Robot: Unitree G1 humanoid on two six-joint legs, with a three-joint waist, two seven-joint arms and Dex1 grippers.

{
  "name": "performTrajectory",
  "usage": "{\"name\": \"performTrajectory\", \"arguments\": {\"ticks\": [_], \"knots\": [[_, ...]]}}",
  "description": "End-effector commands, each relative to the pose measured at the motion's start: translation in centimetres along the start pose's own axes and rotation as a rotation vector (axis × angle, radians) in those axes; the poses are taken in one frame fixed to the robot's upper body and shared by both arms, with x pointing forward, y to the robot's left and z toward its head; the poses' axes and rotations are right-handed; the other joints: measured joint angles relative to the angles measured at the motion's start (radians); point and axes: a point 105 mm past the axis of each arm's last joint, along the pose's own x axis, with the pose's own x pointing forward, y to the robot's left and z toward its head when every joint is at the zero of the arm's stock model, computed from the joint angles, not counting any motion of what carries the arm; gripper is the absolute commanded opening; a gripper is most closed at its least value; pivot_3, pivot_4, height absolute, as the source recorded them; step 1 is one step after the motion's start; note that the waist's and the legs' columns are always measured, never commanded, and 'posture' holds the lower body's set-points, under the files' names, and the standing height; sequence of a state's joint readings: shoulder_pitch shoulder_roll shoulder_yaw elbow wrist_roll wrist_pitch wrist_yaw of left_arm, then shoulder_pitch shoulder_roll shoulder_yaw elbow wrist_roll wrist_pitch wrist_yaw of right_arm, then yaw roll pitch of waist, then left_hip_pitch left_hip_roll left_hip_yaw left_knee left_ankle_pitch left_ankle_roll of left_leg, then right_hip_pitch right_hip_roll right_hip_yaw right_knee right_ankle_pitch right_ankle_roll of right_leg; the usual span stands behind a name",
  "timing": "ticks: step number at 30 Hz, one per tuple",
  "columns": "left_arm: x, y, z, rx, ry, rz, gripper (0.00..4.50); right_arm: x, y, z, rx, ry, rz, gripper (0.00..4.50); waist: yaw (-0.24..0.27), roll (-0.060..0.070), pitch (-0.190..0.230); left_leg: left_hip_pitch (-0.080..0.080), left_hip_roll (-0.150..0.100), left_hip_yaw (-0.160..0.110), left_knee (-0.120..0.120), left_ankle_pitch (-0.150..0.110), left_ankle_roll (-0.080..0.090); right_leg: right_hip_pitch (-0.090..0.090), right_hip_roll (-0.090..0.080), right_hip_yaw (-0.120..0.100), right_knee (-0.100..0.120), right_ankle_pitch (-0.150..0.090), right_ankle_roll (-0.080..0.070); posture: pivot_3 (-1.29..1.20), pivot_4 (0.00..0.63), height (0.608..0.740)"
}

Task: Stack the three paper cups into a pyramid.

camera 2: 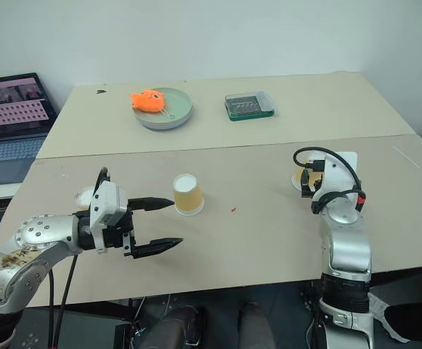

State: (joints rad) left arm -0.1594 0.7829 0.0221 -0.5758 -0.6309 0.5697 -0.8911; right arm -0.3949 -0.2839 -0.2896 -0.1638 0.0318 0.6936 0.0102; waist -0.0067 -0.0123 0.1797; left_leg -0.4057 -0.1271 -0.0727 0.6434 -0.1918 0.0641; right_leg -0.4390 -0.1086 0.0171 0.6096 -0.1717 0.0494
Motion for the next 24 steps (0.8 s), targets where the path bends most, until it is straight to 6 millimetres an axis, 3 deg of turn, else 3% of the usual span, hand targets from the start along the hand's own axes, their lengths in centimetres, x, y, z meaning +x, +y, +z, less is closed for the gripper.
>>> {"name": "performTrajectory", "arguments": {"ticks": [1,14,24], "knots": [[-0.2,-0.1,0.9,0.044,-0.025,0.009,4.5,0.6,-0.4,1.5,0.075,-0.081,-0.008,4.45,-0.004,0.0,0.0,0.0,0.0,0.0,0.0,0.0,0.0,0.0,0.0,0.0,0.0,0.0,0.0,0.0,0.15,0.74],[-0.6,-0.2,0.6,0.045,-0.018,0.029,4.5,3.4,1.1,3.8,0.109,-0.165,0.031,4.45,-0.008,0.0,0.0,0.001,0.0,0.0,0.0,0.0,0.0,0.0,0.0,0.001,0.0,0.0,0.0,0.0,0.15,0.74],[-0.7,-0.3,0.7,0.05,-0.017,0.039,4.5,4.9,0.5,3.2,0.113,-0.16,0.017,4.45,-0.008,0.0,0.0,0.0,0.0,0.0,0.0,0.0,0.0,0.0,0.001,0.001,0.0,0.001,-0.001,0.0,0.15,0.74]]}}
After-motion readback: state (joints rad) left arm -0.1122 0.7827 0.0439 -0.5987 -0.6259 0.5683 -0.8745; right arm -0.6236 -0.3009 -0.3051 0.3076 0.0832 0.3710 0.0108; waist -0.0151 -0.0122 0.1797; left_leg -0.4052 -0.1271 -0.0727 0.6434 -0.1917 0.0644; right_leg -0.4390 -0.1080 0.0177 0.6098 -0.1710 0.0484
